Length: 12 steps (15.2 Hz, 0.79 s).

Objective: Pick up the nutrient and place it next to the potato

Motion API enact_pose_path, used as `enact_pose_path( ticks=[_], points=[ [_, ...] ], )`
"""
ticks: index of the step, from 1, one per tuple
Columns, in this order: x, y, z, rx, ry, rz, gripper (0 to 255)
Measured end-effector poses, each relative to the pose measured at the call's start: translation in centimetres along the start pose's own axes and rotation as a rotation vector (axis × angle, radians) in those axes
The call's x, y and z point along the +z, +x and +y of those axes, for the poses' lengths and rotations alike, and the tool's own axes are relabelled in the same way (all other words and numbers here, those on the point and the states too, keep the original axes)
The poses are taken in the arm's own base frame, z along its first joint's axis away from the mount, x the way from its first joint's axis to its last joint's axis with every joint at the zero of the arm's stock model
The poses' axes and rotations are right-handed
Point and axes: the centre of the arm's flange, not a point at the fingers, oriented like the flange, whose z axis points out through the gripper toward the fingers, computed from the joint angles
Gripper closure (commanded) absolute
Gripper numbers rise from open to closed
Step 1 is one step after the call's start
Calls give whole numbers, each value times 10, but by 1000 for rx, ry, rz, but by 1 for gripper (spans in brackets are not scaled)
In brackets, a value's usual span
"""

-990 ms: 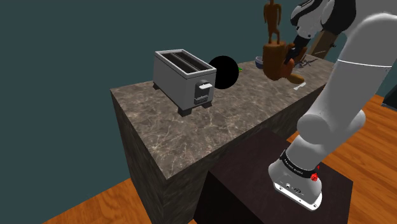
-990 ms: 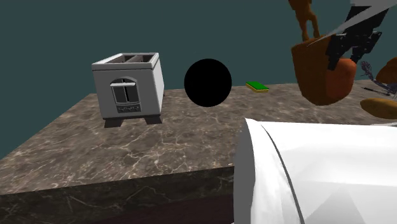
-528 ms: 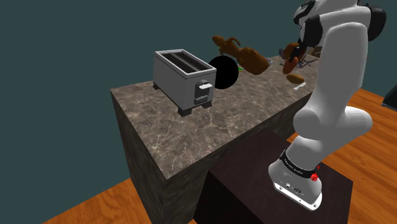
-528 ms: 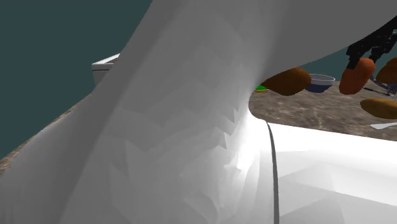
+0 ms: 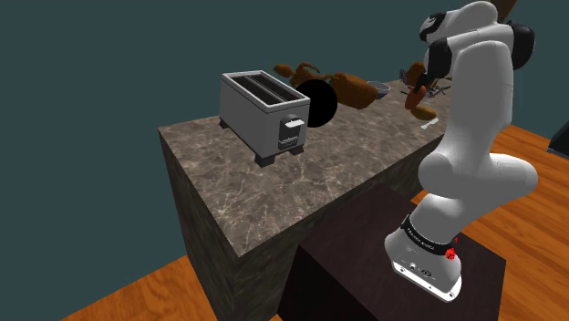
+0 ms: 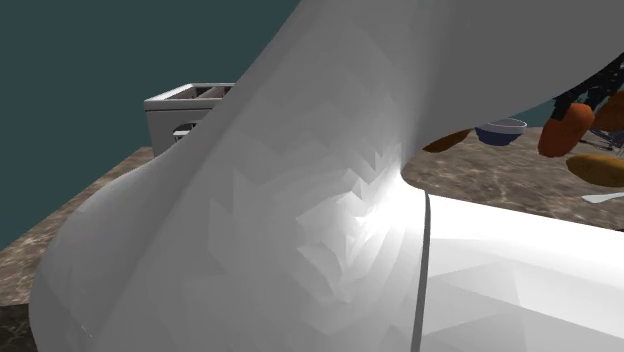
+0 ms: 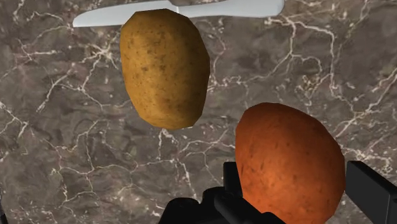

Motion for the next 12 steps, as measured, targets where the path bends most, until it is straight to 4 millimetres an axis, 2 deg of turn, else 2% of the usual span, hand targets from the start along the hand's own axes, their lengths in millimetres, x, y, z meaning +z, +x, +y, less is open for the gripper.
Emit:
enact_pose_path(
  ticks=[10, 12],
  points=[
    [53, -8, -4, 0, 0, 0, 255],
    [58, -6, -4, -2, -6, 6, 255]
  ],
)
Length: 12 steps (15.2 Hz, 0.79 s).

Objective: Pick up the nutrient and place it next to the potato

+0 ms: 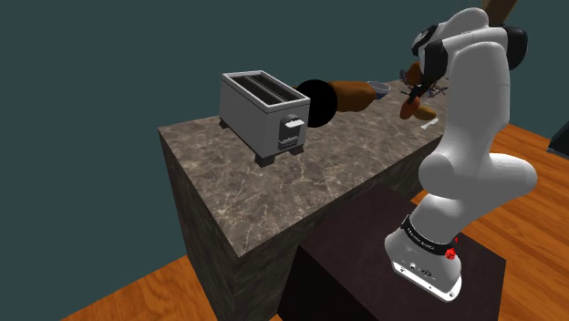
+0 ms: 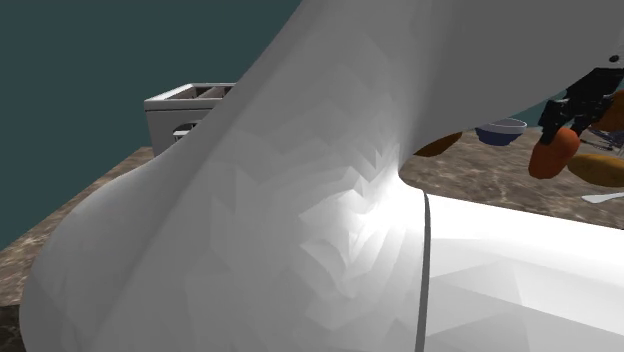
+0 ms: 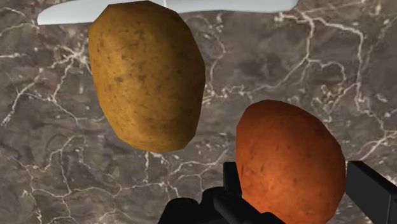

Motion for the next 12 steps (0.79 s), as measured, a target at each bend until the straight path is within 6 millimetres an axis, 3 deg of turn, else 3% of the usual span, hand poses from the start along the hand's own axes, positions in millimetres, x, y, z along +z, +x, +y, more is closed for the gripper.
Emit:
enact_pose_path(
  ticks=[7, 12],
  points=[
    [34, -4, -4, 0, -4, 3, 255],
    [37, -5, -3, 0, -3, 2, 255]
  ],
)
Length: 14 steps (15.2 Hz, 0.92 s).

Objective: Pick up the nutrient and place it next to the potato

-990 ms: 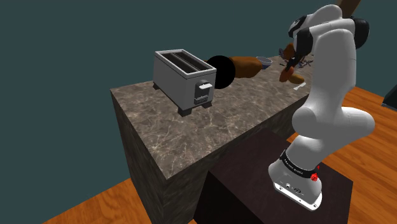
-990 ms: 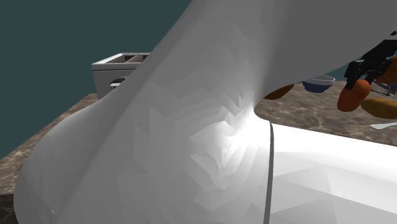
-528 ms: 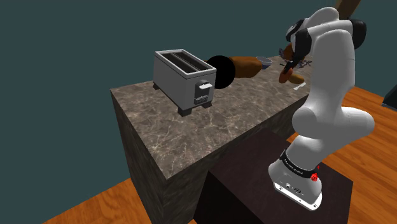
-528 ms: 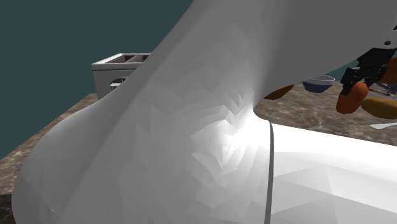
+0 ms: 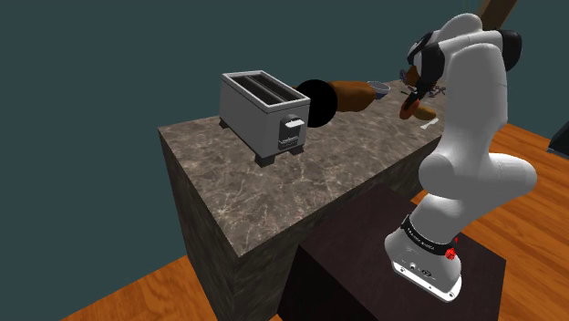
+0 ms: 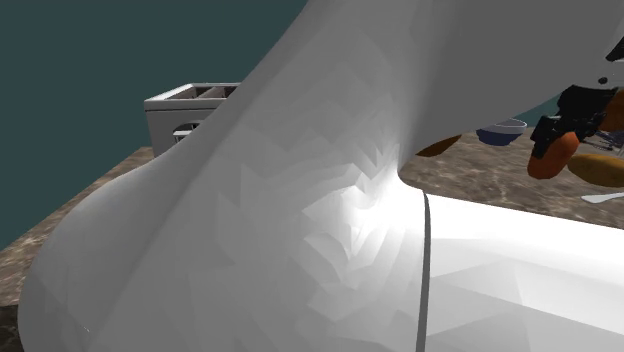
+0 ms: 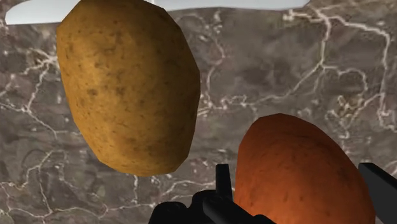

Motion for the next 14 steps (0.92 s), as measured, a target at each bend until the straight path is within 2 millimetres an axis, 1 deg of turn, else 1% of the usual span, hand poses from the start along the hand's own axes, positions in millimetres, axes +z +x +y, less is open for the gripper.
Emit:
enact_pose_path(
  ticks=[1, 2, 4, 8, 9, 12, 14],
  points=[
    [0, 0, 0, 0, 0, 0, 255],
    [0, 0, 0, 0, -1, 0, 0],
    [4, -1, 1, 1, 2, -4, 0],
    [5, -2, 1, 2, 4, -5, 0],
    [1, -3, 0, 2, 6, -7, 0],
    [-30, -3, 1, 1, 8, -7, 0],
    [-40, -2, 0, 2, 8, -8, 0]
  ],
)
